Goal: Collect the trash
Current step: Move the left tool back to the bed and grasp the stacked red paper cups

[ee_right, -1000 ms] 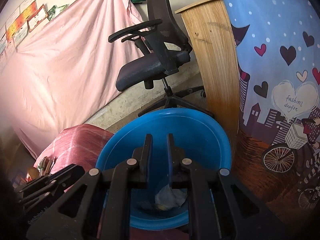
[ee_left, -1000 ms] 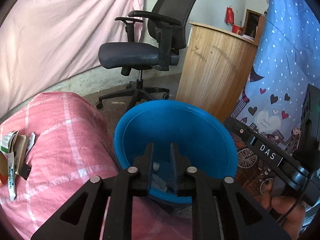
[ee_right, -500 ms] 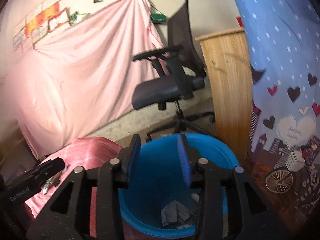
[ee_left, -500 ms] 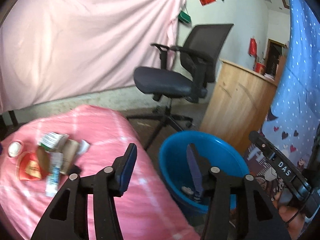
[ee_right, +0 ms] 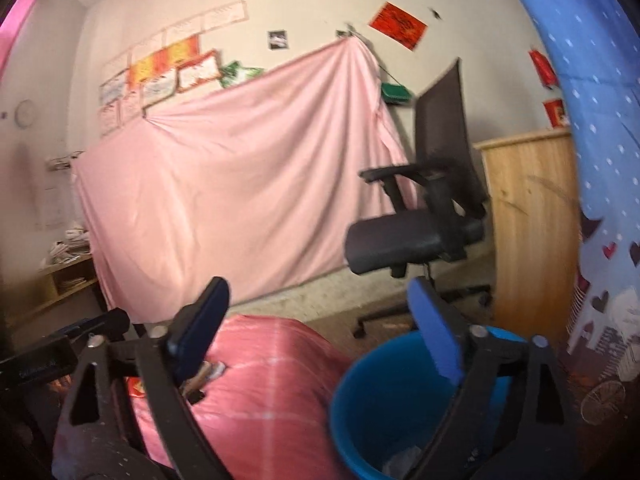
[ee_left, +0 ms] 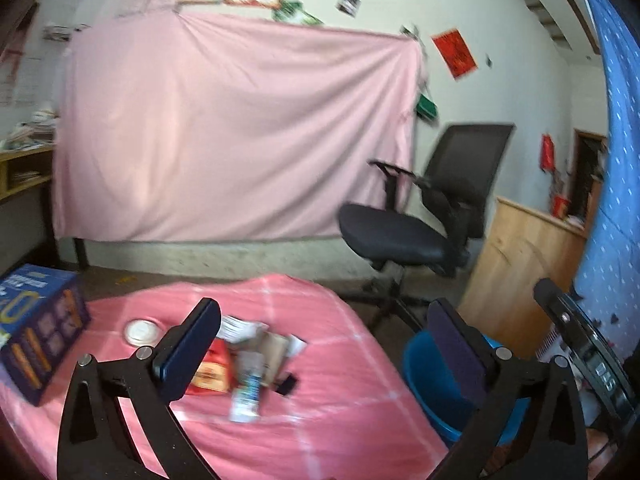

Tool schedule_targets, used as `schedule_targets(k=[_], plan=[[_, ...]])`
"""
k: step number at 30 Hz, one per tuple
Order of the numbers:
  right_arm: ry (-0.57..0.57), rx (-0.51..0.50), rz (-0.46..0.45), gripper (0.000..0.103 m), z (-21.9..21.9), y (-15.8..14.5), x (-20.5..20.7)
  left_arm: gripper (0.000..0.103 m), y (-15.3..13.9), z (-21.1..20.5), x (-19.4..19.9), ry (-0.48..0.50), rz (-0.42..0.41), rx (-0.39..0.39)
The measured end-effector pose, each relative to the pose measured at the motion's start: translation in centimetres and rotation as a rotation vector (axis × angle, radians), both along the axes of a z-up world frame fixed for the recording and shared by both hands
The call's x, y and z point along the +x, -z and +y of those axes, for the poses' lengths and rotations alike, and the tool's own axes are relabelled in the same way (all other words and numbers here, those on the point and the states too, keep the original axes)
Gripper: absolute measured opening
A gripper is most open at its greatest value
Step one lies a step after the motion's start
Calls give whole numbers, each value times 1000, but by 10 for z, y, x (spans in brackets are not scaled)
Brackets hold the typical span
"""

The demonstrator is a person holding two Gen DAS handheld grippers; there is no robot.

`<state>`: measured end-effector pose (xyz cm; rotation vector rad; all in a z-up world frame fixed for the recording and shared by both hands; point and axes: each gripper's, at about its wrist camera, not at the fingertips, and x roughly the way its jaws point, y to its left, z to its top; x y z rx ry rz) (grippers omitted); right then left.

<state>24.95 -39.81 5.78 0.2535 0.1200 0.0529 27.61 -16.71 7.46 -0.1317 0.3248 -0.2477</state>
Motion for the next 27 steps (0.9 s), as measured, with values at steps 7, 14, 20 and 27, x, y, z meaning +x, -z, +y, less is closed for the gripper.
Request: schedule_targets(k=[7,14,20,27], plan=[[-73,-37,-89,103,35,-10,-1,101,0,42,-14,-130,-35,-6],[-153,-114,-110,103,76,-8,3,101,9,83,-34,-270,-89,11],[-202,-189,-116,103,109,-2,6,101,24,108,-44,-348,-114,20],[-253,-253,-57,103,134,10,20,101,45,128,-36,-367,-54,43]])
